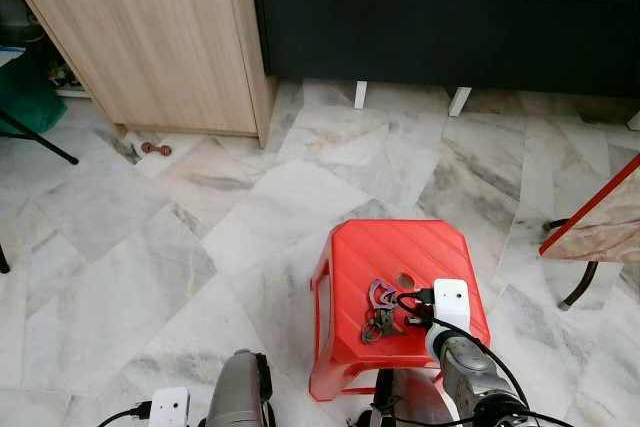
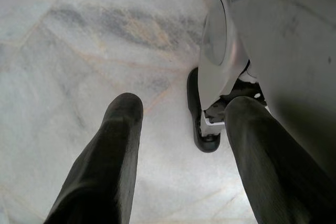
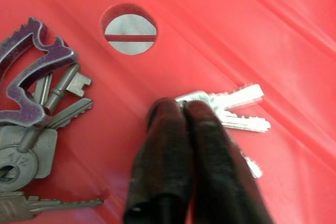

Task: Hang keys on a hook

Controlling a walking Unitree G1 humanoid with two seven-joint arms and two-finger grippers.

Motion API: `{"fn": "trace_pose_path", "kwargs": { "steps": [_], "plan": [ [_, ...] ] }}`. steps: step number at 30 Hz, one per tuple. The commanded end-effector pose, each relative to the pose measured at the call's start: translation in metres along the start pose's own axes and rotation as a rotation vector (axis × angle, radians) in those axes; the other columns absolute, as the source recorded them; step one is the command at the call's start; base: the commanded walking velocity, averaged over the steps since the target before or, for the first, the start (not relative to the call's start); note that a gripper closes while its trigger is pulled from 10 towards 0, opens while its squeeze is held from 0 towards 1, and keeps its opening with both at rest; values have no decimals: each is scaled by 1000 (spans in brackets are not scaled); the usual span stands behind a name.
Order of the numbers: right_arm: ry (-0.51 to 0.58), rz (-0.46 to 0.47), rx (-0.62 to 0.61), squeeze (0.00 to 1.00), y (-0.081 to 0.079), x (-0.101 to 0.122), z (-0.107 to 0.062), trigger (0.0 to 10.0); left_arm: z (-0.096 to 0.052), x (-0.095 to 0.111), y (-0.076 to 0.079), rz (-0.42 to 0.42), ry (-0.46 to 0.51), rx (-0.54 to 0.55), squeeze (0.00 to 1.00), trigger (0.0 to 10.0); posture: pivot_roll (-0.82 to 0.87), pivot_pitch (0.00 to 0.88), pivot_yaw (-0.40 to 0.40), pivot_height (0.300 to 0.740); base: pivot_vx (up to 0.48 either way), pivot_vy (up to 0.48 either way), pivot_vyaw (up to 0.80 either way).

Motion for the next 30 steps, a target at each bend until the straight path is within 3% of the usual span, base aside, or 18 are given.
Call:
{"fn": "trace_pose_path", "kwargs": {
  "steps": [1,18,19,21,22,30],
  "plan": [
    [-20,7,-5,0,2,-6,-1,0,0,-4,8,3,-26,-25,0,10000,110,174,-74,628,0,0,0],
    [108,58,20,0,-4,23,3,0,8,13,6,6,-24,-26,0,10000,93,65,-67,628,0,0,0],
    [121,65,22,0,-4,26,3,3098,8,14,6,5,-24,-26,0,10000,91,57,-68,628,0,0,0],
    [133,61,23,0,-3,29,3,3098,8,15,6,6,-24,-27,0,10000,89,50,-69,628,0,0,0],
    [150,58,27,0,-3,31,2,10000,9,16,7,6,-23,-27,0,10000,88,36,-71,628,0,0,0],
    [231,76,26,0,5,38,-1,10000,11,20,9,5,-22,-30,0,10000,81,6,-75,628,0,0,0]
  ]
}}
Point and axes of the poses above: a point about 5 cm out from each wrist's last joint towards the gripper, its own z axis pointing out of the wrist towards the gripper, its own x axis along the axis of the wrist's last joint, y = z × x, the point moved 1 cm from there along z, pointing out of the wrist towards the gripper, and after that the axes turned 12 degrees about z, right-handed, at the moved point
